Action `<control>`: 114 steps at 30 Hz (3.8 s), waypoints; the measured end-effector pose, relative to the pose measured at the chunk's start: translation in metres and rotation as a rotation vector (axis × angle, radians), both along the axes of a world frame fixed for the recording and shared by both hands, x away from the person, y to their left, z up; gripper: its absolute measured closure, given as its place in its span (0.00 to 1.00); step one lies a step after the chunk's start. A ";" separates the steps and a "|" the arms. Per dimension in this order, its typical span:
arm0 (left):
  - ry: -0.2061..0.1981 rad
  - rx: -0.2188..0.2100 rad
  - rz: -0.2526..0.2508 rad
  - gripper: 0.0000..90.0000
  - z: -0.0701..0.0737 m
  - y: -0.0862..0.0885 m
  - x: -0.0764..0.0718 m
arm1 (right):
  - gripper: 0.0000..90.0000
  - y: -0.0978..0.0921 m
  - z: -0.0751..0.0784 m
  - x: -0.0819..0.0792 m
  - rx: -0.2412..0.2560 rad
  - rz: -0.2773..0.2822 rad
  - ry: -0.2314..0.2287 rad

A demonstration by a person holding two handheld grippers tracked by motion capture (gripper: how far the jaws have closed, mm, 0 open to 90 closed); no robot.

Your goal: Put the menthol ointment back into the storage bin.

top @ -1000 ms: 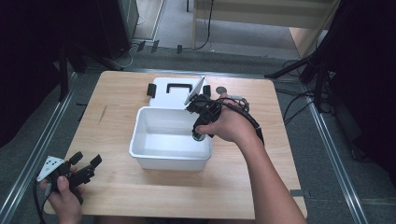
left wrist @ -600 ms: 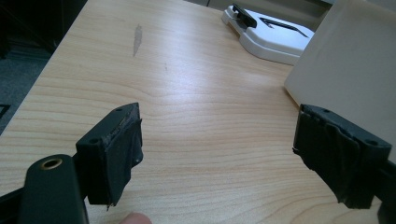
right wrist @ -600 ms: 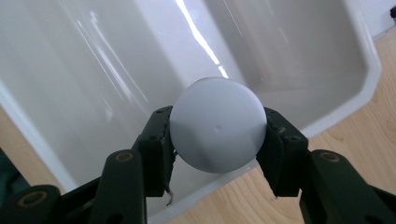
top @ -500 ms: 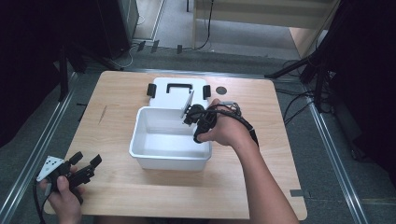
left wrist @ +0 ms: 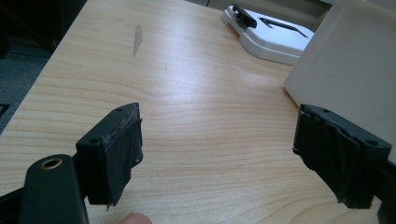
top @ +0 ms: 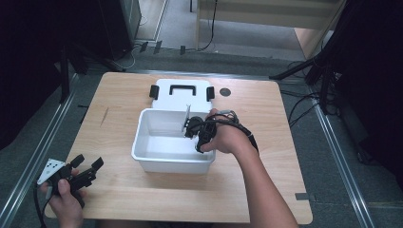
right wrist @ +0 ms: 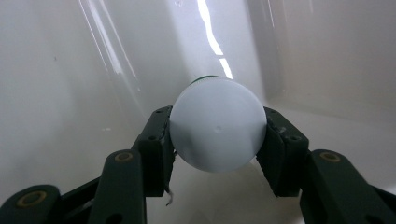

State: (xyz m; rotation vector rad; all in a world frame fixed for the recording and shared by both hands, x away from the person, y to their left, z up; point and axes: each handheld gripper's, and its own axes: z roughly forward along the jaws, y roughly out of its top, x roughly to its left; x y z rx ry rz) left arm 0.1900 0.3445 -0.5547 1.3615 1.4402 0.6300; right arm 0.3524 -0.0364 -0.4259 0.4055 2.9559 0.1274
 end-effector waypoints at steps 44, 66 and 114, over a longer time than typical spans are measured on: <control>0.002 -0.002 -0.005 0.18 0.000 0.001 0.000 | 0.56 0.025 -0.026 0.003 -0.190 0.044 0.010; 0.000 0.000 -0.005 0.18 0.000 0.001 0.000 | 0.46 0.015 0.000 -0.001 -0.085 0.021 0.005; 0.000 -0.007 -0.005 0.18 0.000 0.002 0.000 | 0.29 -0.151 0.007 -0.046 0.413 -0.330 -0.090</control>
